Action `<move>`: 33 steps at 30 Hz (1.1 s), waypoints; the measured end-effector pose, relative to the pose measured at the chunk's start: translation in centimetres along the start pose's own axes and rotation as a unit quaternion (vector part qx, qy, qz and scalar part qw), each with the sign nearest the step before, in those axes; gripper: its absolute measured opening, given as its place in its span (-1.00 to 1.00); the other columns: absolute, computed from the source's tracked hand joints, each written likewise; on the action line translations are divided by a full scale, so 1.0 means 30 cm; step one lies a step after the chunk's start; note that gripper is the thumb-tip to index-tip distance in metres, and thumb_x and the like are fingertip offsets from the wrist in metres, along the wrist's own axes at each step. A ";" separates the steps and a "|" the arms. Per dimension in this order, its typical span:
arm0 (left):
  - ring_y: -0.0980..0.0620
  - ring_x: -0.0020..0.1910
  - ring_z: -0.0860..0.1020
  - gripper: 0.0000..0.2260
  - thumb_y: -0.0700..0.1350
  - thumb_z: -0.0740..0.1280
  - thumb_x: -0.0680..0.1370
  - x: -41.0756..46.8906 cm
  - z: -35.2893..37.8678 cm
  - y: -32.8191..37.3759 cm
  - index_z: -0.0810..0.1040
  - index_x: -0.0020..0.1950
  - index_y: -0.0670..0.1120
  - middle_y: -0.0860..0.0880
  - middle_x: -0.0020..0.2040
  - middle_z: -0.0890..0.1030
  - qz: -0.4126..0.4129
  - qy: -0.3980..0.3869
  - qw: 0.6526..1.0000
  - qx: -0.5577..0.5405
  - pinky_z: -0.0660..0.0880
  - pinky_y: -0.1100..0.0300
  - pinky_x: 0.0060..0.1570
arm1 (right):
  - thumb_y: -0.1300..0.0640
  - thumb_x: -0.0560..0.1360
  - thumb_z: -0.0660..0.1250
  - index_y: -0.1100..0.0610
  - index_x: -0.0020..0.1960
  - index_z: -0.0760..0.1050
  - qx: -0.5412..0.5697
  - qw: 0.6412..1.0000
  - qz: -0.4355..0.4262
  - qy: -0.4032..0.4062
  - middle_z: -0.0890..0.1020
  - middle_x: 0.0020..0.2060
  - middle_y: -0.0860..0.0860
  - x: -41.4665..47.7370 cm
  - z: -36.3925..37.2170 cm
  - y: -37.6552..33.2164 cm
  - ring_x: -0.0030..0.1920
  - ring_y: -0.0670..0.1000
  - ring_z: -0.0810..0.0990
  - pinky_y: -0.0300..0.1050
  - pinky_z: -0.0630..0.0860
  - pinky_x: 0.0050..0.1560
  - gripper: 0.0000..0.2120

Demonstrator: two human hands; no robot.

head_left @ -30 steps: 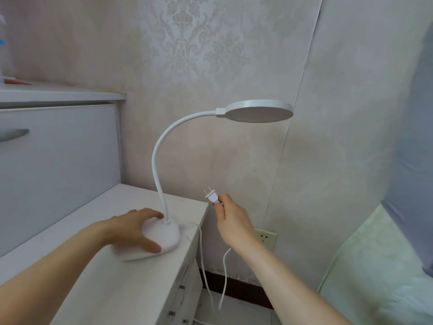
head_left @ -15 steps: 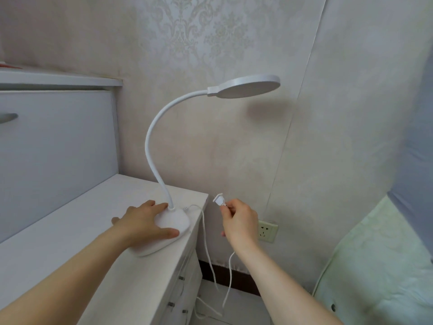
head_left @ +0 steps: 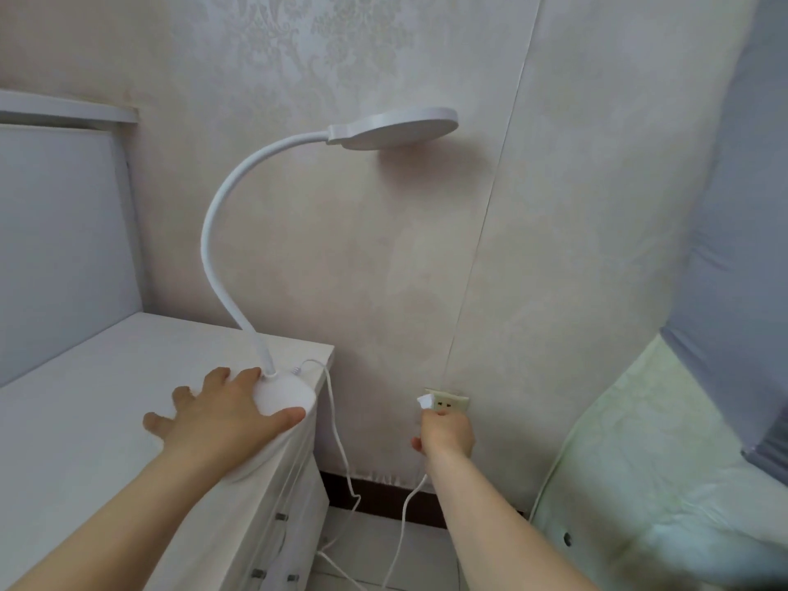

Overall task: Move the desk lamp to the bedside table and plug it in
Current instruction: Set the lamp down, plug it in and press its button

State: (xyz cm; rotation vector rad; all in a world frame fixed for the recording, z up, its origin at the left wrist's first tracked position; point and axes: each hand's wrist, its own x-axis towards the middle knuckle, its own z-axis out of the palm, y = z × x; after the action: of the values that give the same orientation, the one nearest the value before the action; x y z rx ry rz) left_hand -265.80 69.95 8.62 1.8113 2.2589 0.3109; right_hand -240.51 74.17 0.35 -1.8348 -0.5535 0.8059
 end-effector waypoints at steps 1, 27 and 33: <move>-0.21 0.40 0.26 -0.21 0.52 0.19 0.29 0.004 0.000 -0.002 0.19 0.47 0.24 0.08 0.49 0.24 0.001 -0.003 1.000 0.001 0.23 -0.23 0.28 | 0.17 0.51 0.29 0.25 -0.05 0.56 -0.008 1.000 0.014 0.011 0.64 -0.19 0.14 0.022 -0.005 0.012 -0.23 0.18 0.68 0.01 0.64 -0.14 -0.84; -0.13 0.37 0.32 -0.20 0.55 0.13 0.27 -0.049 -0.034 -0.027 0.09 0.45 0.29 0.14 0.47 0.15 -0.008 -0.050 0.998 0.026 0.35 -0.12 0.19 | 0.46 0.41 0.28 0.33 -0.33 0.48 0.184 0.973 0.140 -0.016 0.51 -0.43 0.15 0.290 0.022 0.109 -0.50 0.02 0.37 -0.42 0.24 -0.69 -0.84; -0.15 0.36 0.32 -0.23 0.54 0.15 0.29 -0.043 -0.039 -0.020 0.12 0.43 0.28 0.13 0.44 0.18 -0.005 -0.055 0.998 0.031 0.35 -0.12 0.18 | 0.41 0.43 0.29 0.26 -0.38 0.45 0.197 0.968 0.155 0.006 0.51 -0.46 0.12 0.303 0.039 0.126 -0.51 -0.02 0.41 -0.40 0.27 -0.72 -0.78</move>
State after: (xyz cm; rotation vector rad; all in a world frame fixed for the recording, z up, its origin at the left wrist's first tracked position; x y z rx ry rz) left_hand -266.43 68.53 9.63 1.8001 2.2257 0.1371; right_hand -235.24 79.71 -5.98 -1.5702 -0.0840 1.0308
